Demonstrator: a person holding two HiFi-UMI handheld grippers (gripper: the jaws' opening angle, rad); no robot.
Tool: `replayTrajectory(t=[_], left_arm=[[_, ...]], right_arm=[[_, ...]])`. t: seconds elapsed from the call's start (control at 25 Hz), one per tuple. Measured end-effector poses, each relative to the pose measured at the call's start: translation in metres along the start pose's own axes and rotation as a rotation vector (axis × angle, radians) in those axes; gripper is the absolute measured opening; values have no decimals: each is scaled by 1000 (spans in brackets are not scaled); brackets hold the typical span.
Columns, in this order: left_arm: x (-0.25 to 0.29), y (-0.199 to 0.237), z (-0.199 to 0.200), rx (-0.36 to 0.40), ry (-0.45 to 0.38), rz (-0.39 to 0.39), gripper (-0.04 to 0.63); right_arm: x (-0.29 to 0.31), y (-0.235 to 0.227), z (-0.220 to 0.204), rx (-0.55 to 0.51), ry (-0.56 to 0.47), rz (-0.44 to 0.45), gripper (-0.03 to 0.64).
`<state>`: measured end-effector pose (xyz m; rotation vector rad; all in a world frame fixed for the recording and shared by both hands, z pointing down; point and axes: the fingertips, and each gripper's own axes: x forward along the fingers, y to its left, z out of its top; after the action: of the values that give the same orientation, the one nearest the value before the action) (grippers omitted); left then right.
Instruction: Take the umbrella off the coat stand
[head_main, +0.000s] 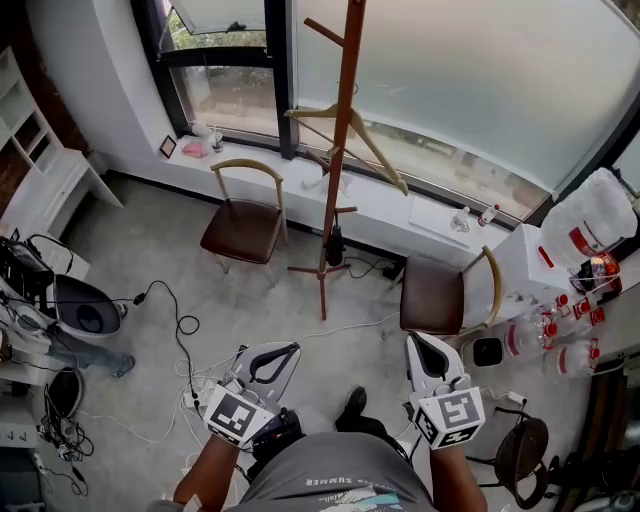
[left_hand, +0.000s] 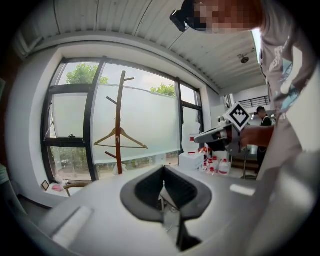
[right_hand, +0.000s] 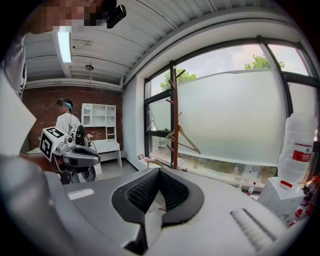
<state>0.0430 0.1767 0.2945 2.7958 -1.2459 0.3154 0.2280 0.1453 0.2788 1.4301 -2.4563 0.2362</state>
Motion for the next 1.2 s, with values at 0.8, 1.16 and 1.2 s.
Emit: replayTrajectory(t=[0.8, 1.16, 1.2], left_arm=[[103, -29, 21, 15, 64, 166, 2], [127, -27, 19, 45, 80, 138, 3], [127, -21, 17, 30, 81, 137, 3]], right_arm=[[49, -107, -2, 11, -31, 210, 2], [68, -120, -13, 29, -3, 221, 2], [73, -117, -13, 29, 4, 220, 2]])
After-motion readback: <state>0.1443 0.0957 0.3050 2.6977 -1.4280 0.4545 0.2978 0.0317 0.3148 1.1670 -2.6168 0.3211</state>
